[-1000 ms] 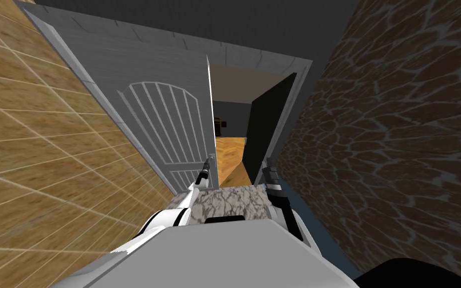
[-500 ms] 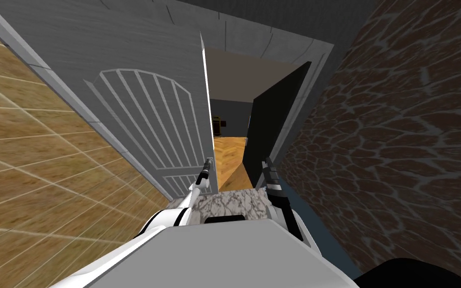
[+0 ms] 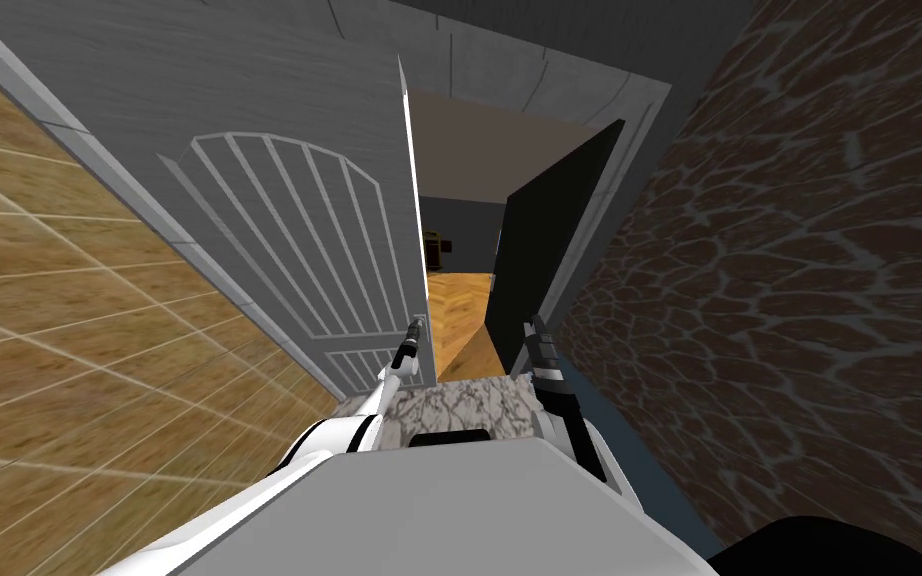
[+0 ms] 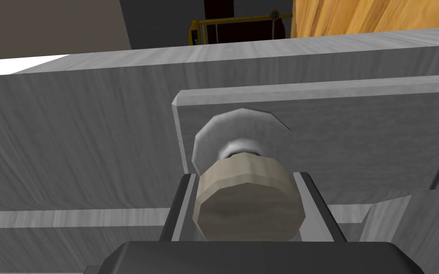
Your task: Push the door open
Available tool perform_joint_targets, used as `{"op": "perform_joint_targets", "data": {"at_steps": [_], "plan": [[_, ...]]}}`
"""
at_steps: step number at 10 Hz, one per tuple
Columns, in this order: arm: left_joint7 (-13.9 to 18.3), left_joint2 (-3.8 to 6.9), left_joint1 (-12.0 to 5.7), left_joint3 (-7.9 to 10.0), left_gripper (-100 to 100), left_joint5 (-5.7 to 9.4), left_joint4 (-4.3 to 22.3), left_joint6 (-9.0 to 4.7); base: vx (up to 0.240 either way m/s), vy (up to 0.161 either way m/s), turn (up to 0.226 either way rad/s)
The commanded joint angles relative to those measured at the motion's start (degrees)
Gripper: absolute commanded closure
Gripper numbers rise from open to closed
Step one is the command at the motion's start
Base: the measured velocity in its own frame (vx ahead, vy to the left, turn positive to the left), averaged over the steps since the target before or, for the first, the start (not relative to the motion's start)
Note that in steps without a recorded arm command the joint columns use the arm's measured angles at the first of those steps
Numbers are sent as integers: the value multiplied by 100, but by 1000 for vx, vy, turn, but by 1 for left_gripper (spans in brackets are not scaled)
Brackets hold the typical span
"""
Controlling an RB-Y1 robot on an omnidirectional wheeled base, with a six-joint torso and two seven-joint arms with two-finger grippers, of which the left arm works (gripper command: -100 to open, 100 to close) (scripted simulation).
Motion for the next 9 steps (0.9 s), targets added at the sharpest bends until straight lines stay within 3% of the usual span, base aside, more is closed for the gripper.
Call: {"op": "perform_joint_targets", "data": {"at_steps": [1, 2, 9], "plan": [[2, -11, 25, -3, 100, 0, 11, -2, 0, 0, 0], [13, 57, 4, 16, 100, 0, 2, 2, 138, -47, 73], [71, 232, 20, 86, 100, -4, 12, 12, 188, -60, 95]]}}
